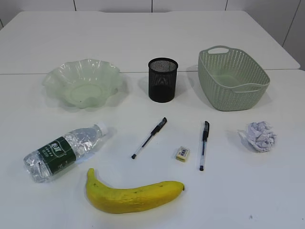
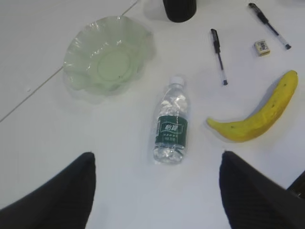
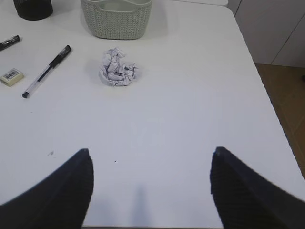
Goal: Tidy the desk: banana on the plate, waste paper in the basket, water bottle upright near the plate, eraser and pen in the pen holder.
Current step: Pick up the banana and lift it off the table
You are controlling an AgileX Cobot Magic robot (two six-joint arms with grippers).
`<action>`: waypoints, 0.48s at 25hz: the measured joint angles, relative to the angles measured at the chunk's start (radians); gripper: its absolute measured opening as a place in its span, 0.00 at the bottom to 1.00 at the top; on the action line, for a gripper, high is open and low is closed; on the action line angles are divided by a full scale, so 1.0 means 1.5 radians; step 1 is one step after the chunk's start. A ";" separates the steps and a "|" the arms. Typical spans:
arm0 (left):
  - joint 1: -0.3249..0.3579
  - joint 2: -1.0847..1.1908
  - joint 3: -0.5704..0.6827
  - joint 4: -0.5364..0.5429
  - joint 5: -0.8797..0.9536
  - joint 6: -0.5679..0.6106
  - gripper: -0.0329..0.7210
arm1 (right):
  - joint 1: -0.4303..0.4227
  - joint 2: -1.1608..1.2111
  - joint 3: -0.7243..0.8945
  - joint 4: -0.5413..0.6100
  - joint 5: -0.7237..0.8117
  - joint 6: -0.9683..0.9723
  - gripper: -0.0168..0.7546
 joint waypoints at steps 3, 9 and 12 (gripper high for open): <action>-0.028 0.023 -0.024 0.002 0.000 0.000 0.80 | 0.000 0.000 0.000 0.000 0.000 0.000 0.76; -0.098 0.073 -0.039 0.029 0.000 0.000 0.80 | 0.000 0.000 0.000 0.000 0.000 0.000 0.76; -0.139 0.095 -0.039 0.051 0.000 0.000 0.80 | 0.000 0.000 0.000 0.000 0.000 0.000 0.76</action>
